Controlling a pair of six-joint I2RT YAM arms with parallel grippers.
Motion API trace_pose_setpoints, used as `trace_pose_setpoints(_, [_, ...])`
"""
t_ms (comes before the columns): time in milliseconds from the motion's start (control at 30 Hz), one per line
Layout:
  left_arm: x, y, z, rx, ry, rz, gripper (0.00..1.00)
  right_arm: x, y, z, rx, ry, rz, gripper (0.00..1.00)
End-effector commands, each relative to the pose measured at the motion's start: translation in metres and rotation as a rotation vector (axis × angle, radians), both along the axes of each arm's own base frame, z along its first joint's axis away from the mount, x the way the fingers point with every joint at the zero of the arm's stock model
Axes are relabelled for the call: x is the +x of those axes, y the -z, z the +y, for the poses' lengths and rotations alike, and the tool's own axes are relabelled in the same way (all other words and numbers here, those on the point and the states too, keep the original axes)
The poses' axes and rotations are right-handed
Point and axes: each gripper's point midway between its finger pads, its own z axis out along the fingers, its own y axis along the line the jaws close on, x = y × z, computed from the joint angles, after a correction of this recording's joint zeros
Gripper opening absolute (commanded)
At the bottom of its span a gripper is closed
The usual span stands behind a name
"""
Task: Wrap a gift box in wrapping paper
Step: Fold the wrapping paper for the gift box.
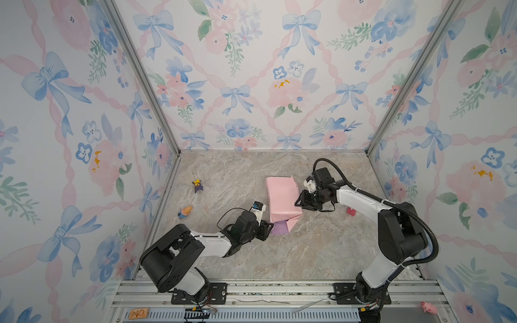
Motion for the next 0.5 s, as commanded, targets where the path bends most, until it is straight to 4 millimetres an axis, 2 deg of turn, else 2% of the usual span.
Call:
trace_pose_setpoints(0, [0.009,-0.005,-0.007,-0.024,-0.033,-0.015,0.39,-0.009,0.016,-0.006,-0.066,-0.014,0.030,0.38])
trace_pose_setpoints(200, [0.014,0.002,-0.005,-0.001,-0.084,-0.011,0.31,-0.010,0.017,-0.005,-0.064,-0.015,0.030,0.37])
trace_pose_setpoints(467, [0.020,0.004,-0.010,0.016,-0.113,-0.022,0.32,-0.012,0.018,-0.003,-0.059,-0.016,0.028,0.37])
